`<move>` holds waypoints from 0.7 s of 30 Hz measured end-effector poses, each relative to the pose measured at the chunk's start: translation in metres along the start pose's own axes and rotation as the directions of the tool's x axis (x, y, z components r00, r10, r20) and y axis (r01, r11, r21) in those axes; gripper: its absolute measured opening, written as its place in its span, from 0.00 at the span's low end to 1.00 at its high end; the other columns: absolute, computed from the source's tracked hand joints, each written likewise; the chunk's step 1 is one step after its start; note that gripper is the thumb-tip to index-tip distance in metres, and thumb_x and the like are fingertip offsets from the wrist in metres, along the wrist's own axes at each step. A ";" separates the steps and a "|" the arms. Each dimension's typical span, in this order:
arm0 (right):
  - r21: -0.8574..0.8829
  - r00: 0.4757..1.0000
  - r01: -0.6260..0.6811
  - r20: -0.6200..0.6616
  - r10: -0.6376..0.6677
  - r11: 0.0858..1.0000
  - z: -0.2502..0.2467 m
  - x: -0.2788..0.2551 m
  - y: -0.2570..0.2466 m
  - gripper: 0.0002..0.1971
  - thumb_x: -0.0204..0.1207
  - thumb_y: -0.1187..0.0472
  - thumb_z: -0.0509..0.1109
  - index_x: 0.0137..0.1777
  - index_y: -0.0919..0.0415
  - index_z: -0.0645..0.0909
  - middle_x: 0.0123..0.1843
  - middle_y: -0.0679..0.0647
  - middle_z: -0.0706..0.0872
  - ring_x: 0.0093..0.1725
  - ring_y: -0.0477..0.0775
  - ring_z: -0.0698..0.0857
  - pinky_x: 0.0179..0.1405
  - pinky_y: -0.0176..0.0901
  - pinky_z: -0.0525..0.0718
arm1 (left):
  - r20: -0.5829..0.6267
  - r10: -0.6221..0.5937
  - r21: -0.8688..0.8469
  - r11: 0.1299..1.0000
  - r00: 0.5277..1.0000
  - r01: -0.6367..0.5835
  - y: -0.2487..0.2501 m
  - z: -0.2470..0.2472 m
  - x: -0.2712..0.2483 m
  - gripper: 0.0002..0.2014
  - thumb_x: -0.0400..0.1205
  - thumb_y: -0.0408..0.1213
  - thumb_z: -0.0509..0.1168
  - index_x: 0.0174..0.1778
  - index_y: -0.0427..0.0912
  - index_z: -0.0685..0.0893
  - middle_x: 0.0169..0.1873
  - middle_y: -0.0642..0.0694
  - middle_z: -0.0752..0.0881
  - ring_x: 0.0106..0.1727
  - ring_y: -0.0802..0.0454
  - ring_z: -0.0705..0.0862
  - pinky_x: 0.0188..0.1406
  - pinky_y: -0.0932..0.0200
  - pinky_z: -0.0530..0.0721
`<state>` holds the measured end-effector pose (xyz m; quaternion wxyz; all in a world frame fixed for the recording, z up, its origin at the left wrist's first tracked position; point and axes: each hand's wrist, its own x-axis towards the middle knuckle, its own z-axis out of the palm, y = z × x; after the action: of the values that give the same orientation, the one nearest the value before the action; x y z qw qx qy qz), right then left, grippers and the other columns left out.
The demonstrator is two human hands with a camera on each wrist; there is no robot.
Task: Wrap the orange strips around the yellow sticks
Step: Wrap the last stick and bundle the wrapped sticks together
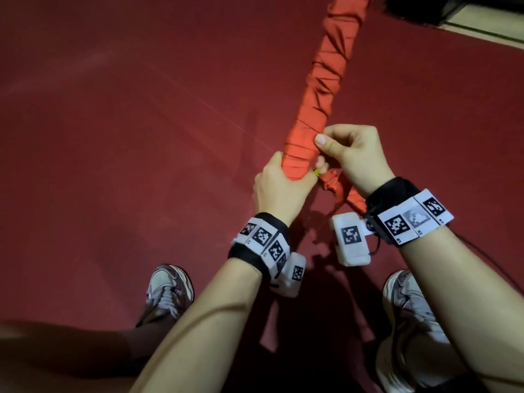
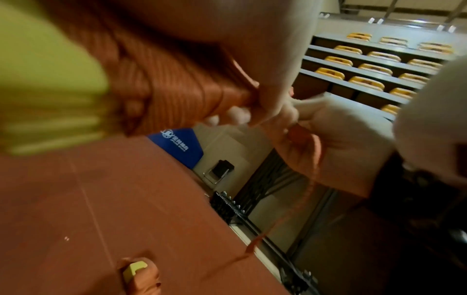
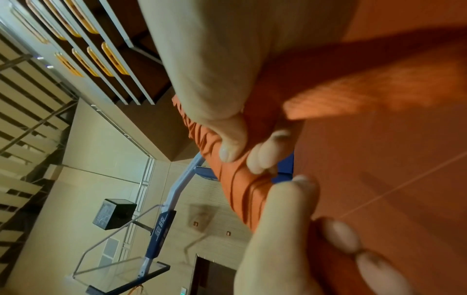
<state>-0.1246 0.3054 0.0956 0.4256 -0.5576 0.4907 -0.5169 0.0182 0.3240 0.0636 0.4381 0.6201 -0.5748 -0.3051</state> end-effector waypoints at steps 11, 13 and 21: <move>0.239 0.972 -0.200 0.169 0.162 0.950 0.002 0.000 0.018 0.10 0.72 0.58 0.77 0.39 0.63 0.80 0.26 0.53 0.83 0.17 0.44 0.71 0.15 0.33 0.65 | 0.371 -0.045 -0.550 0.794 0.928 0.258 0.010 -0.015 -0.001 0.03 0.66 0.31 0.65 0.33 0.42 0.82 0.20 0.47 0.76 0.19 0.53 0.73 0.17 0.63 0.72; 0.252 0.965 -0.169 0.240 0.108 0.953 0.002 -0.002 0.025 0.15 0.70 0.55 0.81 0.47 0.63 0.81 0.27 0.49 0.83 0.19 0.42 0.70 0.16 0.33 0.61 | 0.471 0.000 -0.579 0.754 0.882 0.310 0.011 -0.014 -0.002 0.06 0.67 0.31 0.64 0.32 0.46 0.84 0.21 0.45 0.74 0.19 0.53 0.72 0.16 0.64 0.71; 0.230 0.939 -0.150 0.337 0.066 0.961 -0.009 -0.004 0.030 0.27 0.66 0.45 0.84 0.63 0.56 0.87 0.38 0.58 0.86 0.33 0.58 0.75 0.31 0.48 0.65 | 0.692 0.053 -0.498 0.756 0.720 0.424 0.003 -0.014 0.003 0.12 0.65 0.36 0.64 0.43 0.42 0.74 0.25 0.46 0.73 0.22 0.51 0.68 0.21 0.59 0.64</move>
<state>-0.1367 0.3047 0.0666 0.5963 -0.5487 0.3737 -0.4514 0.0299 0.3238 0.0724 0.3463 0.3434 -0.4868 -0.7247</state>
